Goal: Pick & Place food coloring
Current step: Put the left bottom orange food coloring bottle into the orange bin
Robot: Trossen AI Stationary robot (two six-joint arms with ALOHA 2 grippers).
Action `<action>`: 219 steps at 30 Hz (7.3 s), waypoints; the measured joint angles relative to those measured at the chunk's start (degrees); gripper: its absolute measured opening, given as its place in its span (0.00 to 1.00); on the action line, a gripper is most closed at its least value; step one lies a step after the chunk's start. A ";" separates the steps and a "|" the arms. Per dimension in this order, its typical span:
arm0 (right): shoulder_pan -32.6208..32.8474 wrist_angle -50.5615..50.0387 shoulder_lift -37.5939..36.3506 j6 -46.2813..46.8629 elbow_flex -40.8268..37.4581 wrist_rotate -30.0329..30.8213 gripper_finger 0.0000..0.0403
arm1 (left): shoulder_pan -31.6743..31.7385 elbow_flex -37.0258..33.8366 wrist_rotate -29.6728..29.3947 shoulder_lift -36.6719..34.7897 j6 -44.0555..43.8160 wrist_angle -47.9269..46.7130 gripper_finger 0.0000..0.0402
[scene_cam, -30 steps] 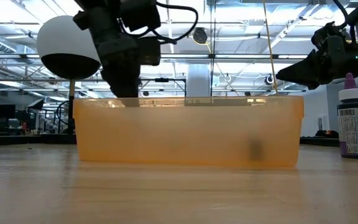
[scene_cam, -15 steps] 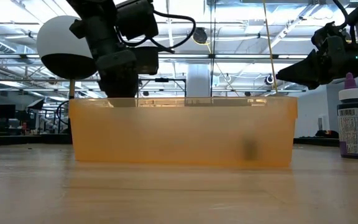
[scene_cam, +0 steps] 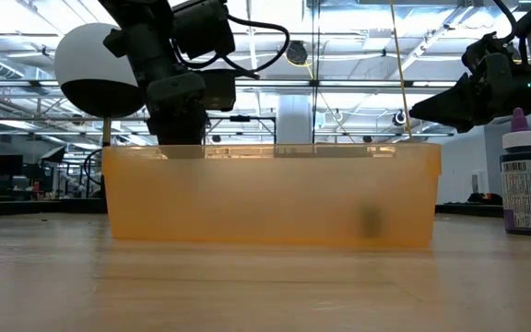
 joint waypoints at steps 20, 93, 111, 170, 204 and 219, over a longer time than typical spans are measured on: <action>-0.02 0.02 0.02 -0.02 -0.02 0.00 0.21 | 5.53 4.02 -19.91 -18.14 -10.21 -25.53 0.29; -0.02 0.00 0.02 0.00 0.00 0.00 0.21 | 23.47 -3.45 -7.93 0.64 -5.14 -18.86 0.53; -0.02 0.02 0.02 -0.02 -0.07 0.00 0.21 | 23.45 -3.39 -7.91 -4.57 -4.41 -20.68 0.53; -0.01 0.02 0.02 -0.02 0.00 -0.01 0.21 | 23.45 -6.10 -9.40 -4.39 -5.39 -17.77 0.53; -0.02 0.02 0.04 -0.02 -0.07 0.00 0.21 | 6.29 12.66 -5.59 -6.29 -6.88 -27.52 0.14; -0.02 0.02 0.04 0.00 -0.04 0.00 0.21 | -0.59 13.68 -3.83 -0.61 -11.07 -24.12 0.14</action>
